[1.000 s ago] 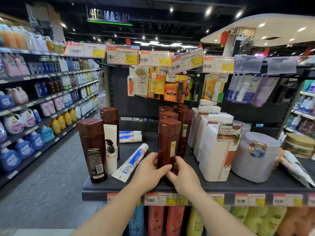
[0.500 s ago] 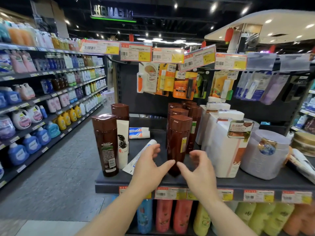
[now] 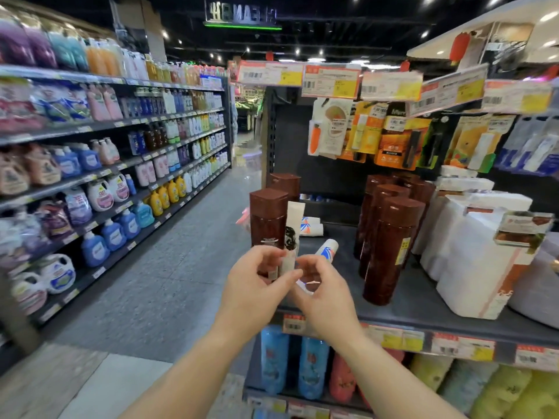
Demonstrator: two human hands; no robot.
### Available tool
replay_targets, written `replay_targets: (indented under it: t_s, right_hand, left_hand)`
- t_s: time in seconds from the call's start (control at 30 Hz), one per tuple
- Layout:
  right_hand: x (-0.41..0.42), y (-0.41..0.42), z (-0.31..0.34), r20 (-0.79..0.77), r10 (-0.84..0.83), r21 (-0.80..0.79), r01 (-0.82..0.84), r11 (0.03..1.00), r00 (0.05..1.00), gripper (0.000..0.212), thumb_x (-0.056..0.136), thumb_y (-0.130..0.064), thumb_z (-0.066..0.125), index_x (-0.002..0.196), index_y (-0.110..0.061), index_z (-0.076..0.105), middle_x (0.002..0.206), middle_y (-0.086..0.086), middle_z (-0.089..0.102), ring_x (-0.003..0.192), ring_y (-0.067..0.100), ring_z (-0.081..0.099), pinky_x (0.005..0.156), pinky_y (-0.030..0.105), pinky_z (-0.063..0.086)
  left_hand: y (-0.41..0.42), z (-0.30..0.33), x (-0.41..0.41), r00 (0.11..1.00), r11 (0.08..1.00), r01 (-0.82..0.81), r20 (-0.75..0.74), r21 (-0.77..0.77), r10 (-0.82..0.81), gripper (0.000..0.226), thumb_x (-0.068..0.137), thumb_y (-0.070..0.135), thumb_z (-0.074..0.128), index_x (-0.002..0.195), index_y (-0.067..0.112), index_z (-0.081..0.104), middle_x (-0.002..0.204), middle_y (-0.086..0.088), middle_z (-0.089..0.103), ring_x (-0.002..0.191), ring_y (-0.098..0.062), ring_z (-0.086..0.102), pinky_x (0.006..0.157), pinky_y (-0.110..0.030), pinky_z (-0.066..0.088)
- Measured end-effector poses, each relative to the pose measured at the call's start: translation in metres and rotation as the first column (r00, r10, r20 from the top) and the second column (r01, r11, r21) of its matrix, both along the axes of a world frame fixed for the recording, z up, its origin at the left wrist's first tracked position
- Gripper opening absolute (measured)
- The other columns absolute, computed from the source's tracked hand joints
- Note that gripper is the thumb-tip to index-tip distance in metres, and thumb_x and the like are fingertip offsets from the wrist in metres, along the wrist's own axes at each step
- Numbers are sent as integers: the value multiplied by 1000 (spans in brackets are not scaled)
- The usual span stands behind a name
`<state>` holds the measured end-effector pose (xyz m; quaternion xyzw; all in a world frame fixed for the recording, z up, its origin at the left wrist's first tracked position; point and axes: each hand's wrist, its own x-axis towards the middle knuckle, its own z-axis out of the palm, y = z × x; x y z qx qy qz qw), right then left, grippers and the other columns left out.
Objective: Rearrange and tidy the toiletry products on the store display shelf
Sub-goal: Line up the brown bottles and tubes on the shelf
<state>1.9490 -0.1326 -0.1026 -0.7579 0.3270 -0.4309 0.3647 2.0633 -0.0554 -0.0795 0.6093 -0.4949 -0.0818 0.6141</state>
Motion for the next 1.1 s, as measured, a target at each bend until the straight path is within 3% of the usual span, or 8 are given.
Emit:
replay_targets:
  t_s: [0.13,0.23,0.37,0.6,0.73,0.87,0.93,1.1]
  right_hand:
    - [13,5,-2,-29,-24,38,25,999,999,42,71,-44,75,107,-43,53,96,-16,60,90,-2,55,75,20,49]
    - [24,9,-4,-44,-36,72,39,997,998,53,70,-41,79,114,-44,49,97,-18,59,91,-4,55,76,17,47]
    - [37,13,-4,-35,-40,77,43,996,999,56,72,-35,80,113,-47,43,94,-18,61,89,-8,57,71,10,47]
    - [34,29,11,2,-119,-28,119,993,993,55,71,-39,76,114,-52,45,105,-27,57,100,-12,53,73,7,45]
    - [15,38,21,43,-139,-85,143,986,989,56,71,-27,75,114,-51,49,107,-28,61,96,-9,59,74,10,48]
    - [-16,43,22,13,-168,-54,168,984,986,53,76,-13,64,116,-46,54,108,-19,66,100,-3,62,84,27,54]
    - [-41,44,21,-6,-187,-20,187,982,982,59,74,-6,59,121,-41,55,109,-18,67,102,-2,63,85,23,53]
    - [-117,34,20,-38,-346,90,348,933,938,47,78,-29,72,118,-39,50,106,-19,67,96,-3,63,79,19,51]
  left_hand:
    - [8,-10,27,993,993,-116,-1,-1,116,31,68,30,83,83,34,56,82,14,61,78,-3,58,65,-17,47]
    - [1,-11,43,978,971,-208,2,115,210,53,64,44,81,105,37,48,104,18,53,93,0,53,76,-25,46]
    - [-16,-8,46,969,972,143,-224,184,-101,45,79,22,76,109,43,50,109,16,63,95,-3,64,87,-32,53]
    - [-10,-4,48,954,984,179,-242,-6,-175,35,79,10,75,101,35,63,94,11,72,86,-10,70,74,-32,59]
    - [-2,11,24,962,965,258,-73,-53,-261,40,70,24,81,95,46,60,93,20,69,77,-1,68,62,-12,51]
    - [-9,9,-16,960,960,278,-47,45,-276,48,52,53,75,94,53,52,91,26,64,77,3,63,64,-14,50]
    - [-16,7,-31,925,919,381,-34,99,-379,49,51,57,74,94,56,51,92,28,64,81,7,62,65,-10,48]
    - [-31,6,-59,812,793,534,84,294,-578,60,61,83,52,106,43,58,108,28,59,97,19,52,73,-1,41]
